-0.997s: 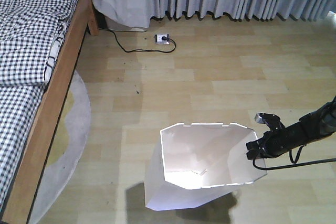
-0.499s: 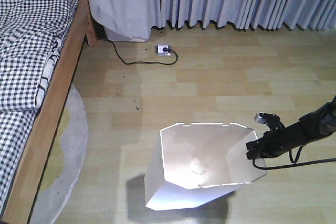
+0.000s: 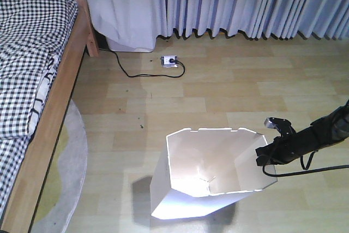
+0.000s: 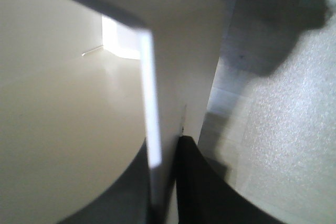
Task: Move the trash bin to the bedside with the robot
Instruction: 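Carry the bin alongside the bed toward the curtains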
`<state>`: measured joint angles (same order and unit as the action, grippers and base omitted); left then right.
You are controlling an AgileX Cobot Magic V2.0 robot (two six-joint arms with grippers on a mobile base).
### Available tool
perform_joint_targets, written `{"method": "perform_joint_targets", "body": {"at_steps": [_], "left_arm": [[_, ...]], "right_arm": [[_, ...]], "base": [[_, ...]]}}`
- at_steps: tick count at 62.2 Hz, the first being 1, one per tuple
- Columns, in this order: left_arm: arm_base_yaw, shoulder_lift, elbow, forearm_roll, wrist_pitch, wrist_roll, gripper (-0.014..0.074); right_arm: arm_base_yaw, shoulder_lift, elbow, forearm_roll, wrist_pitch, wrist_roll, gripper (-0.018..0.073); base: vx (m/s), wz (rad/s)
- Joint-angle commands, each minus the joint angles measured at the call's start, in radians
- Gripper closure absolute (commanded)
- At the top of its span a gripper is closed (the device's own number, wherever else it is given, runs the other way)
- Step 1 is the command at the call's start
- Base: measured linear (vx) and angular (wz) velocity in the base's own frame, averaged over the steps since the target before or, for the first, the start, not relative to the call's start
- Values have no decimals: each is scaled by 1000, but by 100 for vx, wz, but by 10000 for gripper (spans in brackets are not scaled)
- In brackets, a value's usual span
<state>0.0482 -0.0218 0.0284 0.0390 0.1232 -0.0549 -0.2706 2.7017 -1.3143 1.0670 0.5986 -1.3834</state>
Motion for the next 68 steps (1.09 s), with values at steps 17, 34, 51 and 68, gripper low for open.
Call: {"method": "perform_joint_targets", "body": {"at_steps": [17,34,51,68], "left_arm": [[-1,-5,-21,-5,-73,-4,603],[-1,-5,-21,-5,-73,-4,603],[-1,-5,-21,-5,-73,-4,603],[-1,-5,-21,-5,-73,-4,603]], "right_arm": [[-4,-85,-11,65,210,-5,564],[-4,-85,-11,65,210,-5,564],[-4,-85,-11,65,210,-5,564],[-4,-85,-11,65,210,-5,564]], "base": [[19,-1],[22,-2],[23,0],[23,4]]}}
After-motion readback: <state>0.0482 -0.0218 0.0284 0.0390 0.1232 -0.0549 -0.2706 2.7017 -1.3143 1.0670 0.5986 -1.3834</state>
